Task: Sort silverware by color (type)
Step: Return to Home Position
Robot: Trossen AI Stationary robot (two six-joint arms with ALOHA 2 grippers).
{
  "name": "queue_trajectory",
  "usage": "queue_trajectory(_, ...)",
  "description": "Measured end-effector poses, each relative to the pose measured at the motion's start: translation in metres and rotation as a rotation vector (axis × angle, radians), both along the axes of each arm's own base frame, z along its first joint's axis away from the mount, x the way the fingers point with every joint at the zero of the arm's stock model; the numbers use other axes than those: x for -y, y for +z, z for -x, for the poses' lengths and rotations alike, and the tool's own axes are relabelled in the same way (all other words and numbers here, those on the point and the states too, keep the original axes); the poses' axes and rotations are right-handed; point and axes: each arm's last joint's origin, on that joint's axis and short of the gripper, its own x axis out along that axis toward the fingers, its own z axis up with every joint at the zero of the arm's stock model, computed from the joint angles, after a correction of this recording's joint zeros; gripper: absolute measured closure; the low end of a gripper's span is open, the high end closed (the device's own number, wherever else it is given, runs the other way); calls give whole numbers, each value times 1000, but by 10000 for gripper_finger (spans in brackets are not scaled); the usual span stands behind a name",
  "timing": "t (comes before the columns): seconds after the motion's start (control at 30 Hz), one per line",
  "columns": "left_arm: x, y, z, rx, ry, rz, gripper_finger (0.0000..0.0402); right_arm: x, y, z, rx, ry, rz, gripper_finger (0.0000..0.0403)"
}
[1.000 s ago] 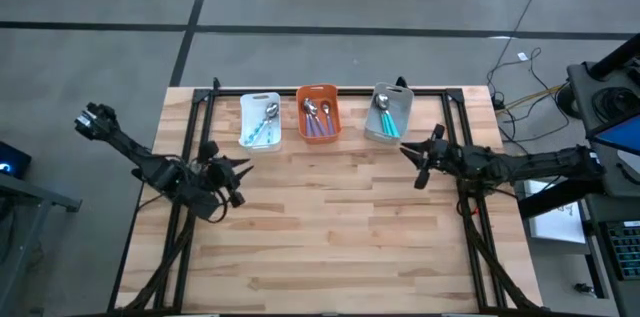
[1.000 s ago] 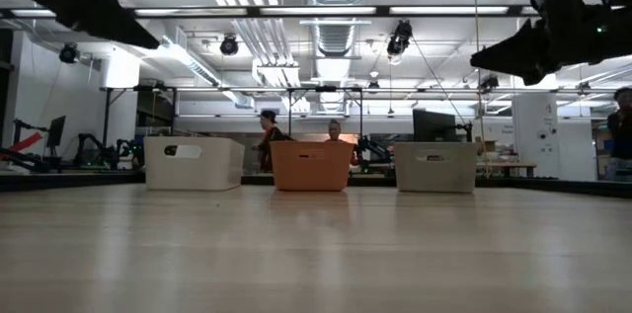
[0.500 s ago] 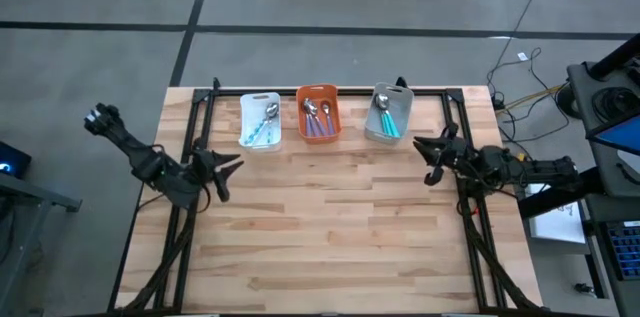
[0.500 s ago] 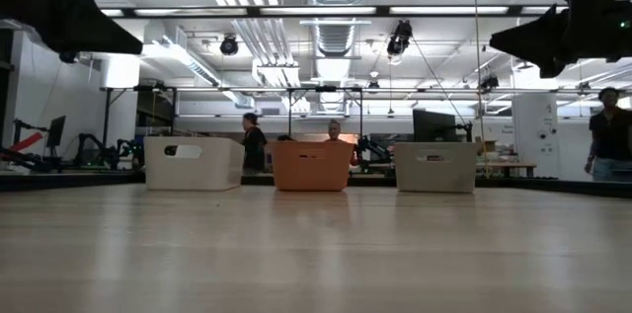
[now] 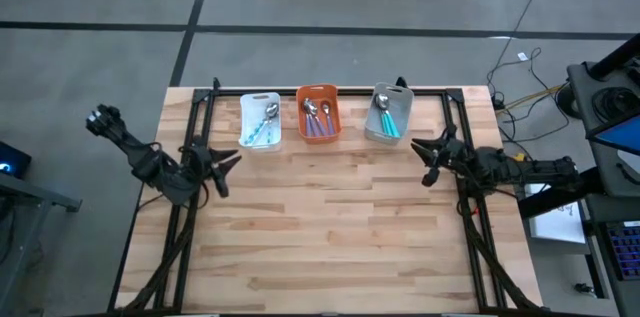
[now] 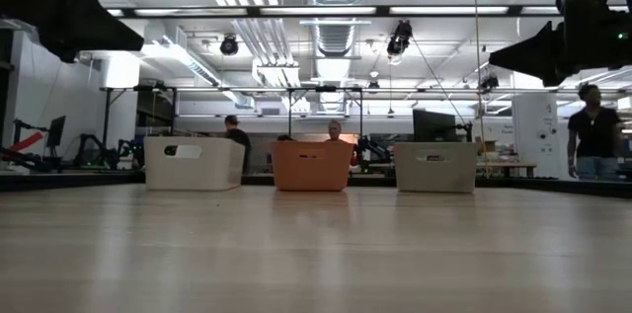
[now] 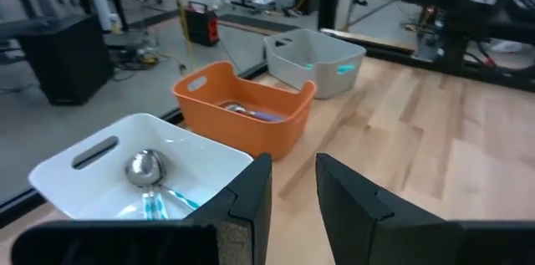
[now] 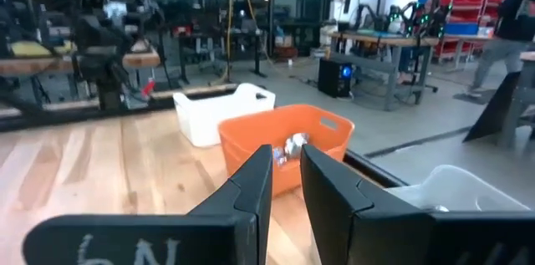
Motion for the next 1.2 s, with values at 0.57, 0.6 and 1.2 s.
queue_trajectory(0.57,5,-86,-8,155,115,71,324,1,-4,-2,-60,-50,78,351)
queue_trajectory(0.6,5,-91,-8,163,116,75,324,1,-4,-2,-61,-50,75,351)
queue_trajectory(1.2,9,-94,-12,70,69,28,324,2,-6,-4,-42,-102,20,351)
